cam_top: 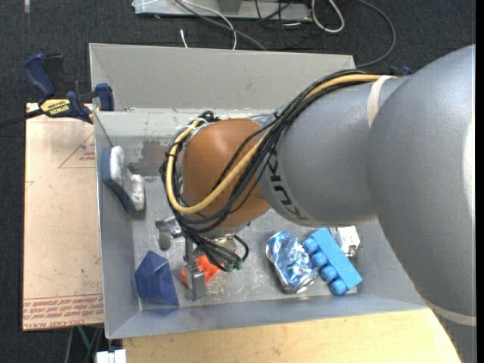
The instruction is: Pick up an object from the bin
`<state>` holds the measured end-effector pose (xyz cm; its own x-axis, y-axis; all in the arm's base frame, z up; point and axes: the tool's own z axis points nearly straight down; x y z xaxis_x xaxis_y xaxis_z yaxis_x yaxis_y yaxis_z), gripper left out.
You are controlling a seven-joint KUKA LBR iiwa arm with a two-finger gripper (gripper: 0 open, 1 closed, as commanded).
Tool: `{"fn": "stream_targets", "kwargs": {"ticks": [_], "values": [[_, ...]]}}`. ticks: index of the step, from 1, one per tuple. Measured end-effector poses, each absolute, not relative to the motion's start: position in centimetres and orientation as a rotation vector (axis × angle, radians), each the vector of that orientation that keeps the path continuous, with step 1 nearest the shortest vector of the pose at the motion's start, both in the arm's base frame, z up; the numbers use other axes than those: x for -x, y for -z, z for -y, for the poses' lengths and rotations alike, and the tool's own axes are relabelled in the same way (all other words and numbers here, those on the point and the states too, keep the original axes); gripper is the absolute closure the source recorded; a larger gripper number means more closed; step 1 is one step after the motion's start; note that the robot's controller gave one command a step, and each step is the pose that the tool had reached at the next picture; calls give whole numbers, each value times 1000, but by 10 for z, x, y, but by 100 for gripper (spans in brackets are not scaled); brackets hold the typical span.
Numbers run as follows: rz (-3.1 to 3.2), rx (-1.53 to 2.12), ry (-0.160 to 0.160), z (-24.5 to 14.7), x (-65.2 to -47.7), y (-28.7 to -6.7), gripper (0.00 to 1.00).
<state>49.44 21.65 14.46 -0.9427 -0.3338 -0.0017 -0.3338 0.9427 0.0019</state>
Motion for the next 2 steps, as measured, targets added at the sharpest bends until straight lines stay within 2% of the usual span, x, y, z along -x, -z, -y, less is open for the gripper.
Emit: {"fn": "stream_targets", "kwargs": {"ticks": [1, 2], "values": [[-3119, 267, -10, -217, -504, -163, 0], [-3107, 480, -3, -205, -503, -129, 0]]}}
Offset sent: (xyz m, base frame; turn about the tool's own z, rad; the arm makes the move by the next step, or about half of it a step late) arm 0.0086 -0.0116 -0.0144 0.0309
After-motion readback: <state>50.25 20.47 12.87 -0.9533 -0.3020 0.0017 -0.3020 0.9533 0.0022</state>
